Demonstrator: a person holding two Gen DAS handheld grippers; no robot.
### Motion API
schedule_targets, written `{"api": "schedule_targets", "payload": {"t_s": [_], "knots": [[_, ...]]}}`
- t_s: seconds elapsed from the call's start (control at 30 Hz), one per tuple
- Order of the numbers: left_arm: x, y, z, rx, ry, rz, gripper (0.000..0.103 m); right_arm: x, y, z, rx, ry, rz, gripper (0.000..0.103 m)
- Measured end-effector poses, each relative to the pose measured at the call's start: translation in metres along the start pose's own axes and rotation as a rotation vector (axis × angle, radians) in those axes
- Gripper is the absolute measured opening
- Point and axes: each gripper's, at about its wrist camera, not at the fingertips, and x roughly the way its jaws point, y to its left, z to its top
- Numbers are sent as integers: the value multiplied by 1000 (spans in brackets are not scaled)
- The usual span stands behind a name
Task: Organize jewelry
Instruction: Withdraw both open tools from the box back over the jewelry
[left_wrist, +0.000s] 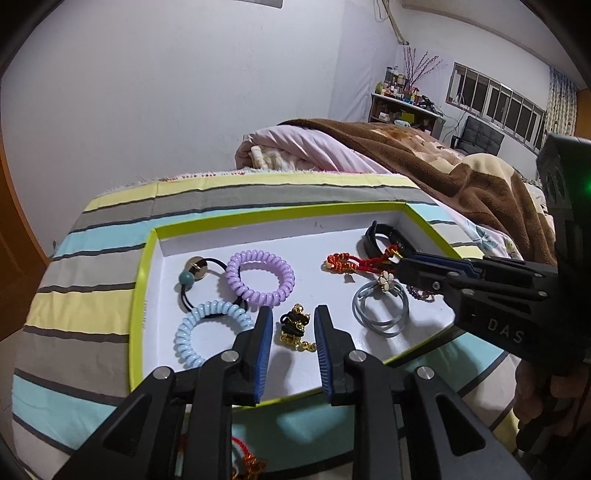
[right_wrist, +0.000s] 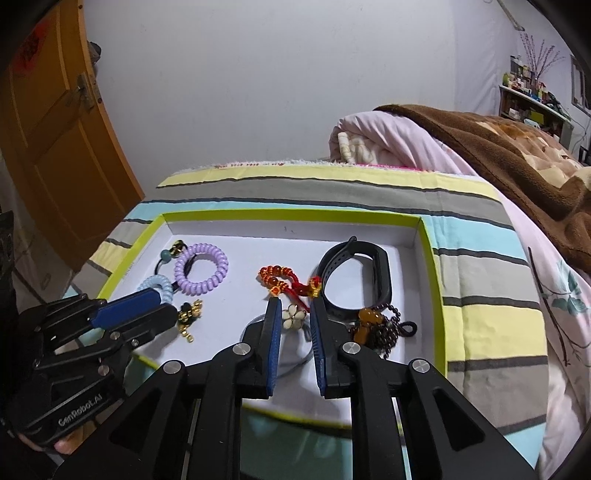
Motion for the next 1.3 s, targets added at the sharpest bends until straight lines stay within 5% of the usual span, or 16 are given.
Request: {"api": "schedule_targets", "payload": {"t_s": [1.1,1.3], "knots": [[-165,-25,-97,-46,-135,72,24,-179,50,-119,-39,-158,-5,17],[-184,-28,-113,-51,-157,91,24,-195,57,-133,-41,-175,-9,31]]}}
